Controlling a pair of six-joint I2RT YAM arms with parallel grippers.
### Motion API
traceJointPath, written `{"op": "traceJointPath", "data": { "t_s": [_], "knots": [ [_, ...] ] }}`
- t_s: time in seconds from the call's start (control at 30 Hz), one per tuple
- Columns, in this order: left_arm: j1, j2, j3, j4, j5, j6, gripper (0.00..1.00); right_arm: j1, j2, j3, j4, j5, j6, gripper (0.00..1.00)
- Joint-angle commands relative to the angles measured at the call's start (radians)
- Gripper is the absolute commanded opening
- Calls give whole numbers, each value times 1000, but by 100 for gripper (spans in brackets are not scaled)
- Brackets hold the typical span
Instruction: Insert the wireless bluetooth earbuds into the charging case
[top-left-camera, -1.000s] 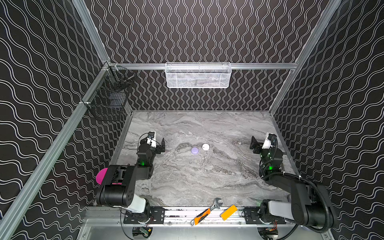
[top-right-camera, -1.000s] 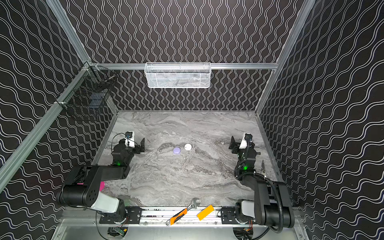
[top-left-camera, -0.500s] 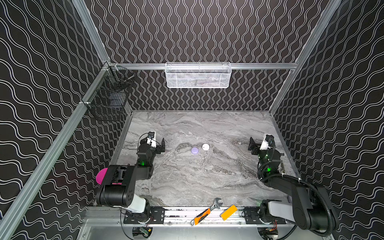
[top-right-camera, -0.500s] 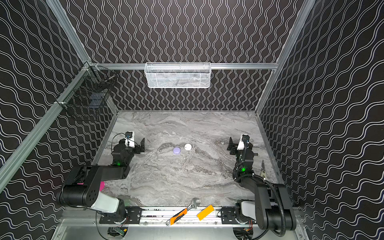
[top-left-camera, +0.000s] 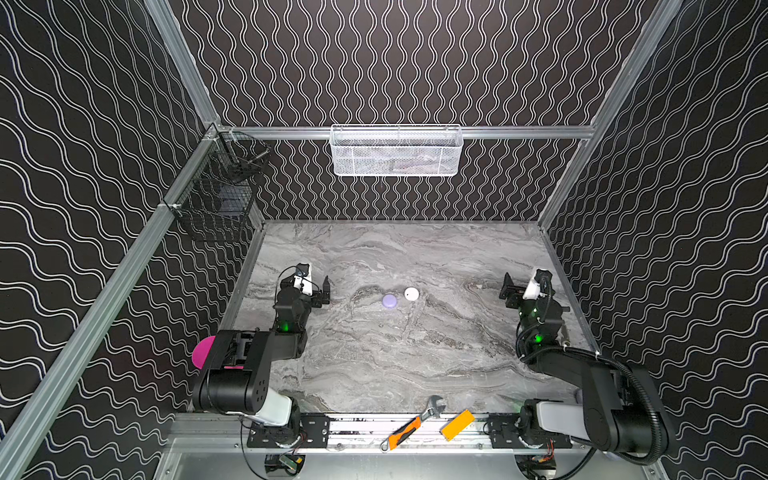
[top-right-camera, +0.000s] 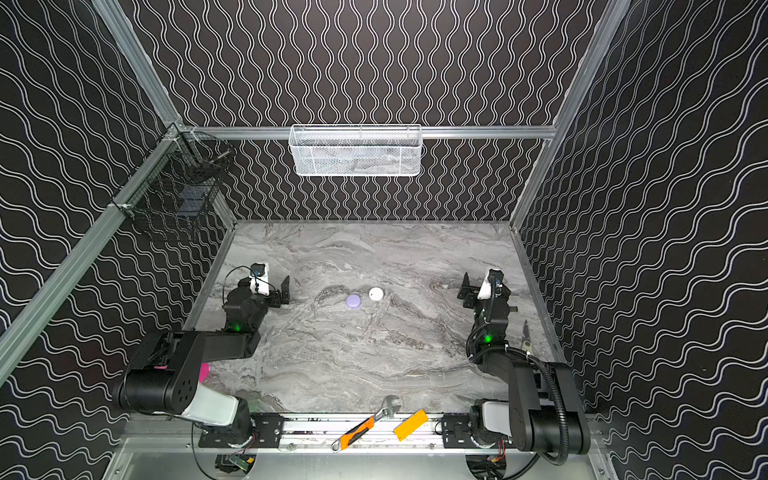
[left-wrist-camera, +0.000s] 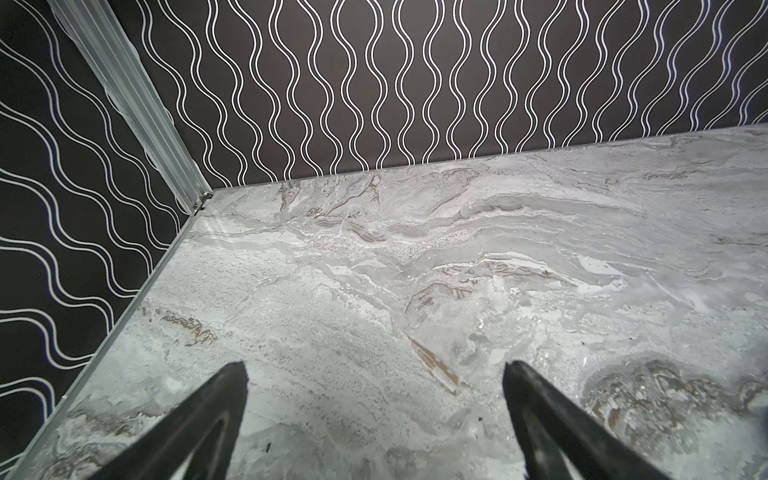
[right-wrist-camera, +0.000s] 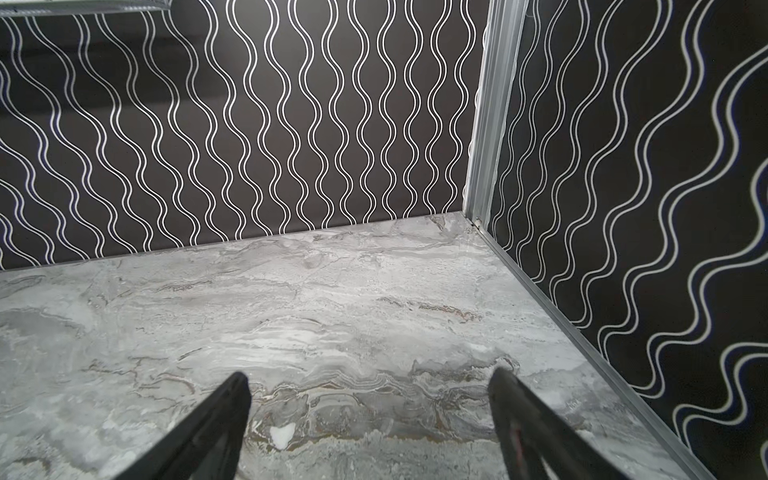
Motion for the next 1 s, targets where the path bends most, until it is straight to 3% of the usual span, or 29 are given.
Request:
{"op": "traceJointPath", "data": {
  "t_s": [0.0, 0.63, 0.77, 0.97],
  "knots": [
    [2, 3, 10, 11, 4, 12, 99, -2, -6, -2, 63, -19, 0, 91],
    [2, 3, 9, 11, 3, 12, 99, 16, -67, -78, 24, 17, 8, 90],
    [2, 3, 9, 11, 3, 12, 99, 15, 17, -120, 194, 25, 6, 90],
    [2, 3, 9, 11, 3, 12, 99, 15, 92, -131, 267, -1, -4, 90]
  ]
}}
